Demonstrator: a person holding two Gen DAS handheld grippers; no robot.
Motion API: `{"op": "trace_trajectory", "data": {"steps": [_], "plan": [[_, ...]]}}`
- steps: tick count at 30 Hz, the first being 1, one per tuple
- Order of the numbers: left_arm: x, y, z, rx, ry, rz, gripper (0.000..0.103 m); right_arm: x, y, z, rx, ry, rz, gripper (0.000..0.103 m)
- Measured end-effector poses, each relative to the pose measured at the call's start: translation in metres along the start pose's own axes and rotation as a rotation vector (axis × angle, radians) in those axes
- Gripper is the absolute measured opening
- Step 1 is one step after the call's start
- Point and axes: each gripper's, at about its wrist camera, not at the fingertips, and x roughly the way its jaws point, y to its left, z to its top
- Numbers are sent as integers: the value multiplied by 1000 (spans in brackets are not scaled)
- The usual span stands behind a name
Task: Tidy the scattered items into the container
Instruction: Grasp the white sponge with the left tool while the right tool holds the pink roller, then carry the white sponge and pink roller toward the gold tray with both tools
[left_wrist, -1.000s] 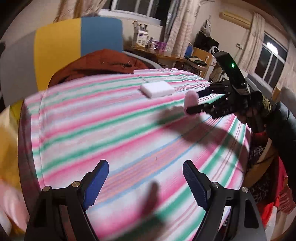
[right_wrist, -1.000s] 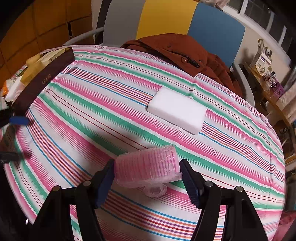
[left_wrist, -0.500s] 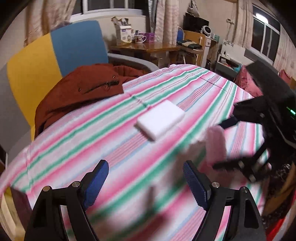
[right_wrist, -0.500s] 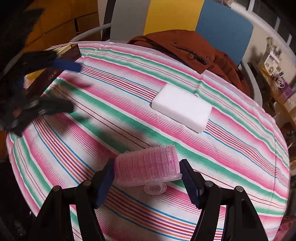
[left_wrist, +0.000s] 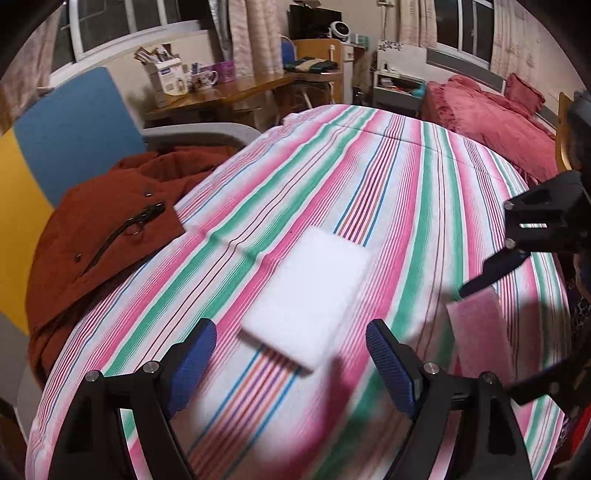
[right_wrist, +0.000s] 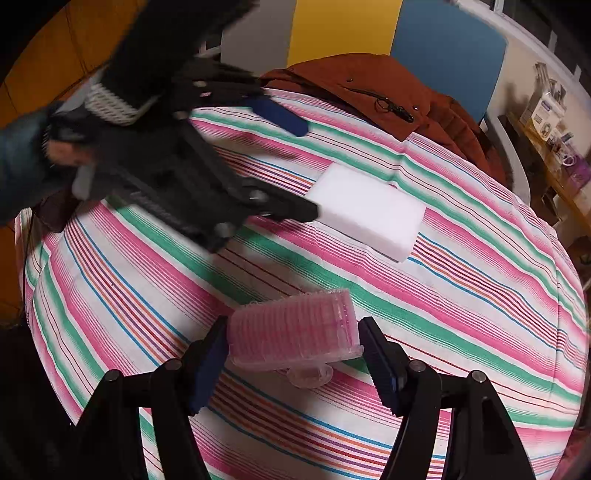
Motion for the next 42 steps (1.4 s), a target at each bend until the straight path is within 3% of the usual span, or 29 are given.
{"op": "trace_trajectory", "data": {"steps": [6,12,16,23,32,42], "plan": [[23,-6,6,52,28,-43,85,0,1,0,-9,2,-2,70],[35,-5,4,19,32,-34,84,2,0,2,-8,1,-3,70],[31,1,-1,-32,28,-38,80,4,1,3,-10,-1,-15,70],[20,6,-8,-94,18,-18,62,12,2,3,-20,12,-38,66],[-10,-7,-31,-117,50,-23,60,10,4,4,-32,3,-25,66],[-61,-6,-89,-284,227,23,60,5,18,7,-84,-17,26,66]]}}
